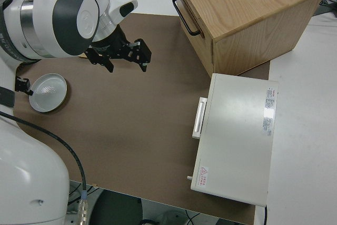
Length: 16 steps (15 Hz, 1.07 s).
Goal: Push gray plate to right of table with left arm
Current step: 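Push the gray plate with the left gripper away from the basket, toward the toaster oven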
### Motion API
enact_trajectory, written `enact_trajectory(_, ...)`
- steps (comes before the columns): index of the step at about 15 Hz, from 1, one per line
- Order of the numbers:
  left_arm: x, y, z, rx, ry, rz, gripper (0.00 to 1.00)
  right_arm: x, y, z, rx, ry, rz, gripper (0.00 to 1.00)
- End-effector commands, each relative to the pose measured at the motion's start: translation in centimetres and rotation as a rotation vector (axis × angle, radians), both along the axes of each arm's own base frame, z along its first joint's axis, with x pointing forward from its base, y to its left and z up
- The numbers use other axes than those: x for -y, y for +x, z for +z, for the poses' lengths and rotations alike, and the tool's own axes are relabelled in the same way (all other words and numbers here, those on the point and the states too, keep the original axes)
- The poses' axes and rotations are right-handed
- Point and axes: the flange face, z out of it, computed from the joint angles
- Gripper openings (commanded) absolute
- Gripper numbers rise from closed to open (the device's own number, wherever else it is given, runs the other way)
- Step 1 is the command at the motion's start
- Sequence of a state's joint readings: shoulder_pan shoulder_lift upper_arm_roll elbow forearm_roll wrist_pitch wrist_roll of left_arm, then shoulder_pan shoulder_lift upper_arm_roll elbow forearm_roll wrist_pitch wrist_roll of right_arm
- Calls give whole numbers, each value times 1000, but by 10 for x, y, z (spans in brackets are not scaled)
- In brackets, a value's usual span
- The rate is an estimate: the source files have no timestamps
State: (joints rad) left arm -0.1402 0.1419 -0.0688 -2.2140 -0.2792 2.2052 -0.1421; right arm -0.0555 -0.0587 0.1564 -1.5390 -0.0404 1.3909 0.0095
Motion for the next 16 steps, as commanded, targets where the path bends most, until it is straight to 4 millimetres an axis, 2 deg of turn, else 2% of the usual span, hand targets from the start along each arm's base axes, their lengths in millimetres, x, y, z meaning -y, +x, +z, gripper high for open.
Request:
enact_trajectory(1,35,-4,-6,2,-17,42,0,0,-4,3,1,1,7,996)
enact_trajectory(4,65,-12,-9,-2,-17,49,0,0,-4,3,1,1,7,996)
enact_trajectory(9,149,-34,-15,37,-22,124,0,0,-4,3,1,1,7,996)
enact_trajectory(14,195,-45,0,44,-81,155,0,0,-4,3,1,1,7,996)
enact_trajectory(16,210,-50,-1,52,-88,164,0,0,-4,3,1,1,7,996)
